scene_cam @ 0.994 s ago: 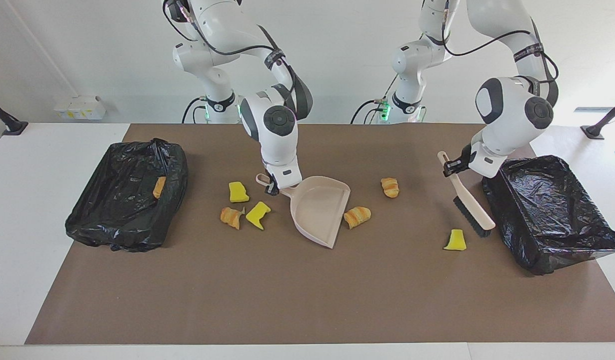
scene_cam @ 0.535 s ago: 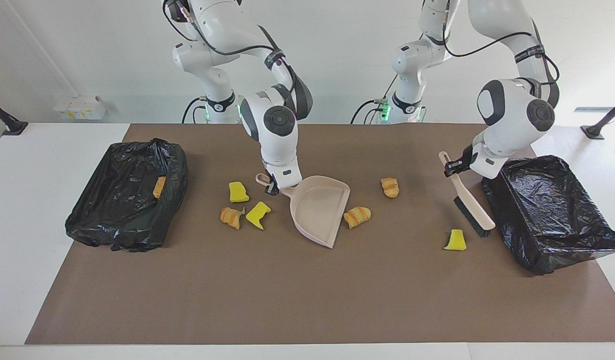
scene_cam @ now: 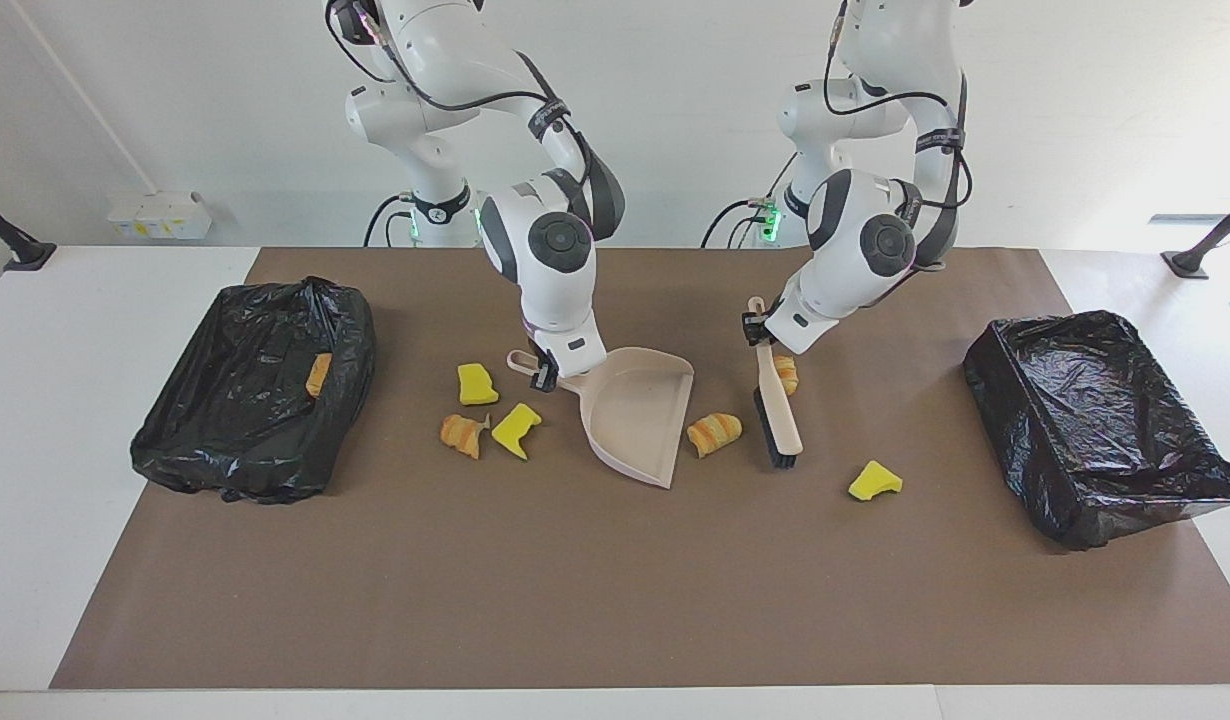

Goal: Sweep and dump trash in bin
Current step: 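Sweep the sponge and crust pieces toward the dustpan with the left gripper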

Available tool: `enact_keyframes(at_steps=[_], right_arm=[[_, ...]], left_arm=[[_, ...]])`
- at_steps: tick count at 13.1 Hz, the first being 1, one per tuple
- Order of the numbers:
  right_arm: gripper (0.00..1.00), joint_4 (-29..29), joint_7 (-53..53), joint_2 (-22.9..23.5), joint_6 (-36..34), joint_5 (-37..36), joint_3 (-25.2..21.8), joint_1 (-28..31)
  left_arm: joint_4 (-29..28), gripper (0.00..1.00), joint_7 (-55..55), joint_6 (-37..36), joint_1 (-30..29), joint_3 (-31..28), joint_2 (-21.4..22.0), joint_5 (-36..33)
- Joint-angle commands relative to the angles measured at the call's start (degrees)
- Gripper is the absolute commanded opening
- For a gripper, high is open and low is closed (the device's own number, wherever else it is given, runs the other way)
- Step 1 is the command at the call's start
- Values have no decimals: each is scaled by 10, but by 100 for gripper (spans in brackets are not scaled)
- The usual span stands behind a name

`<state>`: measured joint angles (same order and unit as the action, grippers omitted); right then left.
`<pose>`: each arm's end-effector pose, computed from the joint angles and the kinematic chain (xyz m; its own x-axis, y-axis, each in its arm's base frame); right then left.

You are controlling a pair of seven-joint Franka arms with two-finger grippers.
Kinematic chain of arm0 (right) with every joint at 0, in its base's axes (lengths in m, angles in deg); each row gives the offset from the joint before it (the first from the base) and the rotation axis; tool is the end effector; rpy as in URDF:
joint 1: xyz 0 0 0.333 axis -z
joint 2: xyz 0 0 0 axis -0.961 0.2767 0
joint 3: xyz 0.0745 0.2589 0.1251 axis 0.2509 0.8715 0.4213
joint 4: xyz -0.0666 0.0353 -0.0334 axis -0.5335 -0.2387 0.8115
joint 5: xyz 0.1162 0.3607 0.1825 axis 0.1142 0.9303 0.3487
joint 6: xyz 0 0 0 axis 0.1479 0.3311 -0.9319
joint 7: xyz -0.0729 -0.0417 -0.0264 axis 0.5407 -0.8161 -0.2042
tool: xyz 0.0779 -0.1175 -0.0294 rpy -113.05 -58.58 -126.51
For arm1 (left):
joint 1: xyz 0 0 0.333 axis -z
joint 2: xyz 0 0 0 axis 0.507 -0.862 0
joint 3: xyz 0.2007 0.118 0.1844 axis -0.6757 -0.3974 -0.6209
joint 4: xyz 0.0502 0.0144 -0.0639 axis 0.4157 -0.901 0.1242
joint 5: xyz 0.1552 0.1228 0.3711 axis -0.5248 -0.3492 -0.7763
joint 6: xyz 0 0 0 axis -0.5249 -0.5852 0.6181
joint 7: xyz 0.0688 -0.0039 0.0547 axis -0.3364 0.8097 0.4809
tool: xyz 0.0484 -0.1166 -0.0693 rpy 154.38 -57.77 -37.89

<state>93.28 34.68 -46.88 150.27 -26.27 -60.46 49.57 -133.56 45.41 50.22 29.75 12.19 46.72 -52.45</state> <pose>0.5597 0.2840 0.2904 0.2956 0.9444 -0.1441 0.9433 -0.3123 -0.1121 0.4988 -0.2158 0.2936 0.9515 0.0122 -0.3073 0.0647 -0.9848 0.1611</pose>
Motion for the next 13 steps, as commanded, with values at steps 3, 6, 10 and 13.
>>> enact_keyframes(at_steps=[3,6,10,13], right_arm=[[0,2,-14,-2,9,-6,2,3],[0,2,-13,-2,9,-6,2,3],[0,2,-10,-2,13,-6,2,3],[0,2,-9,-2,13,-6,2,3]], left_arm=[[75,0,3,-43,-81,-10,-21,-60],[74,0,-22,-4,-143,-9,-41,-90],[43,0,-27,51,-128,-8,-63,-99],[42,0,-24,38,-61,-7,-64,-95]])
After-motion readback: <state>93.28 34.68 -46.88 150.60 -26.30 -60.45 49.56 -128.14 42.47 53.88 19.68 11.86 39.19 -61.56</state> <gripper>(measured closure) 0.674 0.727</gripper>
